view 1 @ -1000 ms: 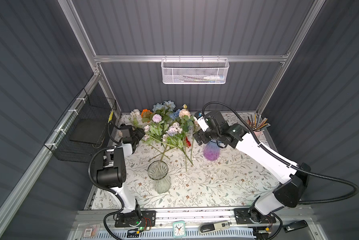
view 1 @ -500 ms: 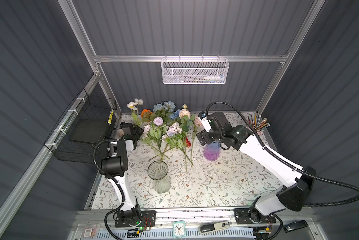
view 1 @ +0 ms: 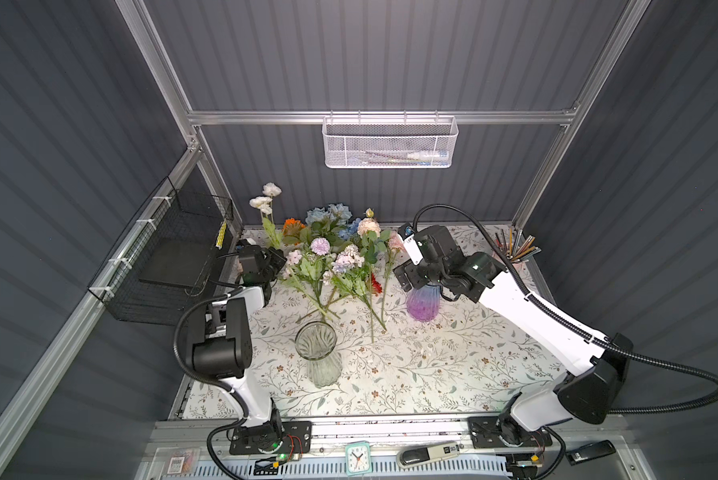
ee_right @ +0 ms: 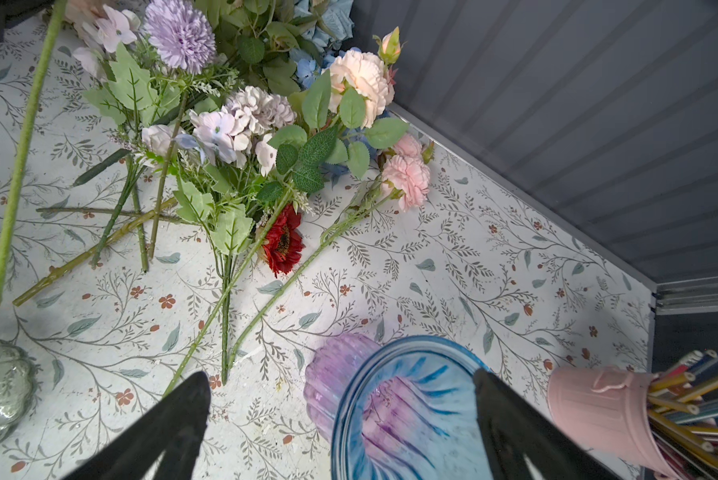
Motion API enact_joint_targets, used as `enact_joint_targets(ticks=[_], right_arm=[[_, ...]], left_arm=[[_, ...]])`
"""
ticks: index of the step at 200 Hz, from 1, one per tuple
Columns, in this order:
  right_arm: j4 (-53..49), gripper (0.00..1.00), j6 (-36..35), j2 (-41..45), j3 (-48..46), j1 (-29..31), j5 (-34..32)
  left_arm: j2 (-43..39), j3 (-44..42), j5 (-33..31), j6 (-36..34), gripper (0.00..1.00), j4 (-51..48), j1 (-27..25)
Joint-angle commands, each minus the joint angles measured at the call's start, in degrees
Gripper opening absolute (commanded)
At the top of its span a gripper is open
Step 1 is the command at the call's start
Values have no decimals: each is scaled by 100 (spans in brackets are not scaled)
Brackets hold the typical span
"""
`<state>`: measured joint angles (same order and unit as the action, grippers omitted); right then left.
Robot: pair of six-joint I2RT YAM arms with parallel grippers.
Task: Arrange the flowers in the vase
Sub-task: 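Lift the white flower upward with the left gripper toward the right gripper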
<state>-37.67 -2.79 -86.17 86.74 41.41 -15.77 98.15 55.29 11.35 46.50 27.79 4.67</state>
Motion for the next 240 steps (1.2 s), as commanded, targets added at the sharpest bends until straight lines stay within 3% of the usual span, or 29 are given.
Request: enact_joint_targets(ticks=[1, 43, 71, 108, 152, 201, 240], right_arm=[[227, 99, 55, 204, -166, 17, -172], [652, 99, -15, 414, -390, 17, -136], [920, 99, -80, 634, -420, 23, 229], [1332, 98, 19, 962, -412, 8, 1416], [1990, 71, 257, 1124, -412, -1, 2676], [2367, 58, 657, 838, -334, -81, 3436], [2616, 51, 1045, 742, -504, -358, 3771]], left_arm=[[-885, -42, -350, -856, 0, -682, -352], [-2198, -70, -960, -1742, 0, -1226, -960], [-2808, -31, -754, -1928, 0, -1019, -1141], [-3174, -50, -80, -1935, 0, -19, -1601], [-2809, -121, 495, -1798, 0, 1671, -2437], [-1969, 32, 707, -1783, 0, 3183, -3353], [-1614, 153, 706, -1918, 0, 3551, -3761]])
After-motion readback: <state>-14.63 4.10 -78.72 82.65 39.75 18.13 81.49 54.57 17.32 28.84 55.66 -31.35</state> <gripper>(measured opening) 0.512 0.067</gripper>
